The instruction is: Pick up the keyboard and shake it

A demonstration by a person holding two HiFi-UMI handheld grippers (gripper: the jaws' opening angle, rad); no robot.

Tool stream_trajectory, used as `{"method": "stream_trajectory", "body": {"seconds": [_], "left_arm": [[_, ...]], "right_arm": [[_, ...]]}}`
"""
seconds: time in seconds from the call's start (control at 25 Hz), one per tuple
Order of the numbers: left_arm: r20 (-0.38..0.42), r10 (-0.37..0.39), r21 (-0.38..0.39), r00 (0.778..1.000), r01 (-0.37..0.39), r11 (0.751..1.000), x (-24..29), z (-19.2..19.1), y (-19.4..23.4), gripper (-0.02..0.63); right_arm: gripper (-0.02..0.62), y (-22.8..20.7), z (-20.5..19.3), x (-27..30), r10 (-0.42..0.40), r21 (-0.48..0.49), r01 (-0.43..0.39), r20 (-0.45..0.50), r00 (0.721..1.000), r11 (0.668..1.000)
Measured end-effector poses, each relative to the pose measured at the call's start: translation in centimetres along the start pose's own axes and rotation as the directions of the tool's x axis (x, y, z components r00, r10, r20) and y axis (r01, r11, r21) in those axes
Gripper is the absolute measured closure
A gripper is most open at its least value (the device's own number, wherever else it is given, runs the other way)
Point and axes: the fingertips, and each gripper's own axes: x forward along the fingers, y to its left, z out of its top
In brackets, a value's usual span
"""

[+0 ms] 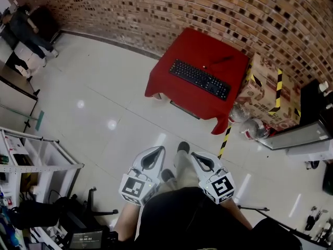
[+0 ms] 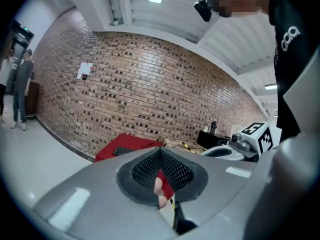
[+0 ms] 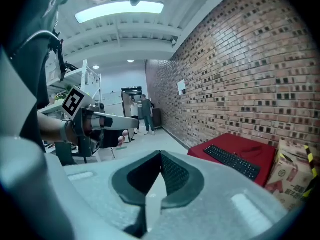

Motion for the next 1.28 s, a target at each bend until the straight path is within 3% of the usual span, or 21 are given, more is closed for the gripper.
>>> {"method": "stream_trajectory", "body": {"seconds": [0.28, 0.48, 0.8, 1.08, 1.28], "left_arm": [[0.007, 0.033, 0.02, 0.999, -0.033, 0.999, 6.5, 3.1, 4.1, 0.591], [-0.007, 0.032, 0.043, 0.999, -0.032, 0.999, 11.9, 5.0, 6.4, 0.591], [-0.02, 0.008, 0.076, 1.0, -0.006, 0.997, 17.7, 7.1, 7.9, 0.591], [-0.041, -0.082, 0.079, 0.996, 0.085, 0.993, 22.5, 8.3, 9.3, 0.591], [-0.065, -0.187, 0.089, 0.98, 0.193, 0.977, 27.2, 9.3, 11.5, 0.591]], "right_arm": [[0.604, -6.8, 3.1, 5.7, 0.035, -0.008, -0.035, 0.025, 0.999, 0.999], [0.604, -12.3, 5.6, 8.4, 0.018, 0.001, -0.018, 0.06, 0.998, 1.0], [0.604, -18.2, 6.5, 10.1, -0.014, 0.031, 0.012, 0.056, 0.998, 0.999], [0.604, -21.9, 6.7, 11.4, -0.098, 0.069, 0.095, 0.034, 0.995, 0.993], [0.604, -25.4, 7.2, 12.8, -0.225, 0.11, 0.221, 0.025, 0.974, 0.969]]}}
